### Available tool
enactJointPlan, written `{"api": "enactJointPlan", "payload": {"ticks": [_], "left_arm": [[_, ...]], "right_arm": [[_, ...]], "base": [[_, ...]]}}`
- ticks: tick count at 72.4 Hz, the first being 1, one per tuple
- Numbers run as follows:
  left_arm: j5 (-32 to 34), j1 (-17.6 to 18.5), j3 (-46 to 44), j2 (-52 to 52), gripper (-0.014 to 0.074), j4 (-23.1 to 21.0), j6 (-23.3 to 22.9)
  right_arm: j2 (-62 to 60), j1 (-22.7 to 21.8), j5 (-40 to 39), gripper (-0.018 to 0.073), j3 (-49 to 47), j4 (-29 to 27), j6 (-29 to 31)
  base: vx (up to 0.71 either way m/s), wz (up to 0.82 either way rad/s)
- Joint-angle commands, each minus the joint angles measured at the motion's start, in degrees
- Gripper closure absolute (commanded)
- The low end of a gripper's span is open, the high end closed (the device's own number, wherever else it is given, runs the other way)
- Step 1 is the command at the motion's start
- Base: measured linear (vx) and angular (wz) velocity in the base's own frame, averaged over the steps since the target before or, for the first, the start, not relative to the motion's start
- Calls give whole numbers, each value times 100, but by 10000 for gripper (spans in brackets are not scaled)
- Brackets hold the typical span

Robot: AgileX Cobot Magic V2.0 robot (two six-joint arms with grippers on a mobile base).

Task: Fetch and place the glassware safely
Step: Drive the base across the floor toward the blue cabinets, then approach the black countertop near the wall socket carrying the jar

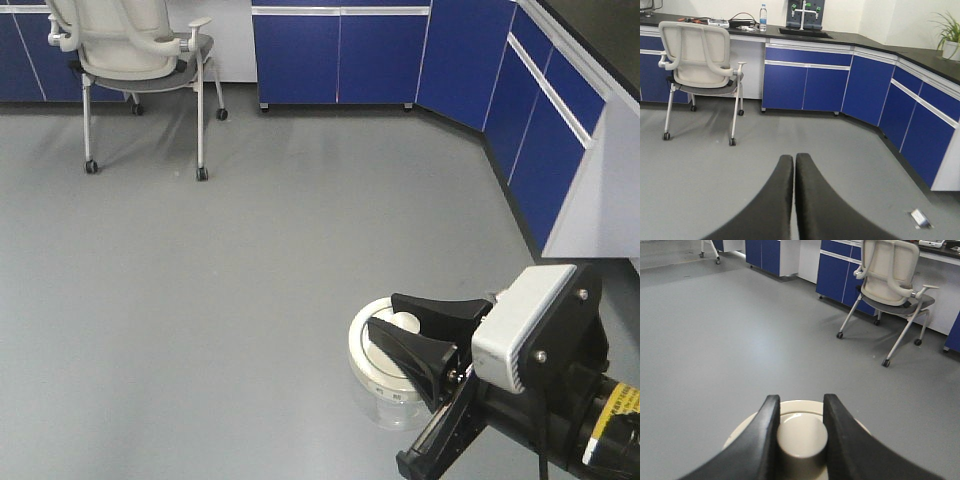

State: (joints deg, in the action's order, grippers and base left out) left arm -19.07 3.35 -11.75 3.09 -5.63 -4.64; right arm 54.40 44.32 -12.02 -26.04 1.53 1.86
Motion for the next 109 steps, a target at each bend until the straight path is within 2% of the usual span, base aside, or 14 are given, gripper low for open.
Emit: {"api": "enactJointPlan", "payload": {"ticks": [1, 62, 109], "left_arm": [[425, 36, -146, 76, 603, -47, -47], [425, 36, -146, 76, 603, -47, -47], [425, 36, -146, 76, 603, -47, -47]], "right_arm": [[-59, 2, -569, 560, -190, 48, 36], [-59, 2, -550, 560, -190, 48, 36], [-59, 2, -550, 560, -190, 48, 36]], "base": [[68, 1], [64, -2], [46, -57]]}}
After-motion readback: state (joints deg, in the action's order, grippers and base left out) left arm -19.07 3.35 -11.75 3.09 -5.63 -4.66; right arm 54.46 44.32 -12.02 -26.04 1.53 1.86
